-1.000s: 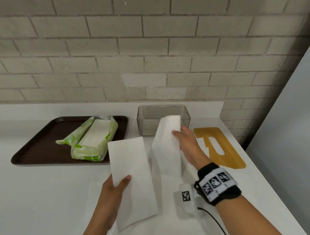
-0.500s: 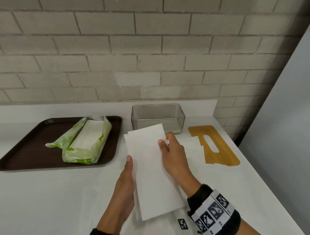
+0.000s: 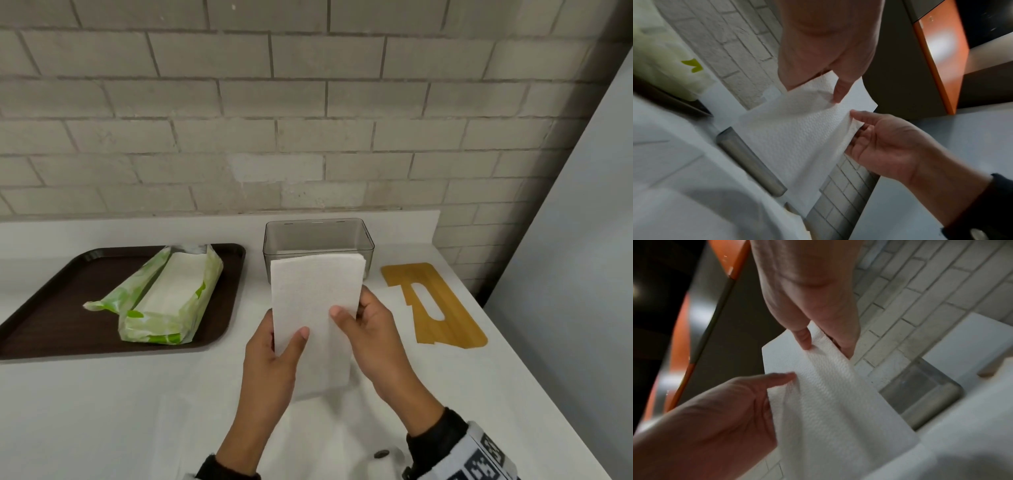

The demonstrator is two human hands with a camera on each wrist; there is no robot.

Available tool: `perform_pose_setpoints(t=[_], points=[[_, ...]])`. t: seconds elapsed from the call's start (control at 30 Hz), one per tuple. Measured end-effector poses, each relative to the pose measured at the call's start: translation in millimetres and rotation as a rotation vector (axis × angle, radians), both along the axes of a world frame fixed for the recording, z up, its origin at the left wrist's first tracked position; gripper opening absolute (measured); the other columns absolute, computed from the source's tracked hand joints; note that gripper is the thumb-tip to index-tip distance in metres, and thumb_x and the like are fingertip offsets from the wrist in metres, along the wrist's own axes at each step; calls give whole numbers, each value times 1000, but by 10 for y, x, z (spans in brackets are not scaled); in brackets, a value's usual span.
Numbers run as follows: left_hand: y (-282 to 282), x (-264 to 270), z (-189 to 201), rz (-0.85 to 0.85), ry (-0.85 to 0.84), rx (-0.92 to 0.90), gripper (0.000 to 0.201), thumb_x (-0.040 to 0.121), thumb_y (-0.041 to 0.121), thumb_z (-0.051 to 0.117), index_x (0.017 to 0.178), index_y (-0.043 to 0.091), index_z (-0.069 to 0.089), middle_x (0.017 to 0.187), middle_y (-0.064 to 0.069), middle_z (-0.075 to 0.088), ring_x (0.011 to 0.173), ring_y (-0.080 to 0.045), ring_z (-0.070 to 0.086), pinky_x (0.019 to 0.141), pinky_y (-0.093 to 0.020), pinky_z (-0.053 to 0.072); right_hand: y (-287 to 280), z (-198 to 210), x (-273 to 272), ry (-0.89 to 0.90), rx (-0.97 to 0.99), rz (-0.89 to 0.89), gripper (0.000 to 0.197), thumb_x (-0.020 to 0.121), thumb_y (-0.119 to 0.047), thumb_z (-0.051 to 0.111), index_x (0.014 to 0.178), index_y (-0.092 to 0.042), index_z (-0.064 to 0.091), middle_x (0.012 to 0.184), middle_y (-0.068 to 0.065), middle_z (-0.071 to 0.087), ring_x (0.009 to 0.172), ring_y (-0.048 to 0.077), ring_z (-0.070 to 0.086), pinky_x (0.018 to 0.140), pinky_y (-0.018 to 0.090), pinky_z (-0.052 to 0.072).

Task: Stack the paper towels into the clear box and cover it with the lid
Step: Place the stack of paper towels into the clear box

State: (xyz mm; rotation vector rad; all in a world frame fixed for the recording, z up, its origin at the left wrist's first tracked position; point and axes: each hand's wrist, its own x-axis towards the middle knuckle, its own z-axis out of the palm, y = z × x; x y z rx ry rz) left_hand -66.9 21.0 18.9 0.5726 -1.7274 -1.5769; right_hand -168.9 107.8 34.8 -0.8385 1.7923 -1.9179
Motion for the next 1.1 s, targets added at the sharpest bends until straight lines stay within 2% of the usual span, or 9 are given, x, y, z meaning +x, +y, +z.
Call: perform_pose_setpoints(t=[0.13,0.23,0.33,0.53,0.6,0.73,0.87,0.97,1.1], points=[[28,-104,22,2,99,6,34,87,11,61,111,33,53,105,12,66,95,-3,65,70,-14,52,22,-18,15,76,-83,-57,30,92,-18,55,117,-33,48,115,-9,62,104,5,62,82,20,54],[59,-169,-77,2,72,60,32,86,13,63,110,32,53,106,8,67,94,-4,66,69,-14,52,39,-158,18,69,3,-40,32,92,-18,56,117,-34,44,114,-8,60,104,6,61,80,16,53],[80,-210,-131,8,53,85,32,86,13,63,109,33,53,106,7,66,92,-2,66,67,-12,51,50,-229,12,56,40,-39,34,91,-17,57,113,-39,43,111,-13,59,99,-2,59,76,10,50],[93,-238,-65,24,61,55,35,86,14,64,109,36,49,107,12,63,93,0,64,66,-11,51,44,-162,-10,75,61,-86,39,92,-18,55,122,-35,37,112,-13,55,101,3,57,73,9,51],[76,-256,-98,26,39,105,33,87,15,63,110,35,51,108,8,64,95,-7,65,66,-14,53,23,-182,-30,78,174,-59,42,91,-17,58,122,-35,36,112,-11,53,100,5,54,72,9,49],[5,-225,-108,24,59,246,26,87,14,63,109,27,60,104,3,71,92,-14,68,68,-21,55,59,-265,-66,78,385,-4,43,85,-14,65,123,-27,48,113,-8,57,103,10,56,81,15,47],[-117,-85,-82,11,186,378,30,80,10,63,107,24,62,99,7,74,89,-9,69,70,-22,53,211,-370,-48,62,551,162,36,79,-12,72,114,-18,63,107,-4,66,95,11,62,69,9,47],[-318,102,-99,74,189,351,28,75,6,65,99,21,63,92,7,73,86,-10,67,67,-21,54,394,-377,-111,69,610,215,30,77,-13,74,106,-17,68,104,-4,69,93,12,66,77,18,53],[-507,322,-97,46,41,188,31,78,-7,65,95,20,64,87,9,74,82,-9,69,67,-16,55,601,-237,-320,-46,373,47,12,76,-5,74,85,-11,71,85,3,73,79,21,69,73,32,55]])
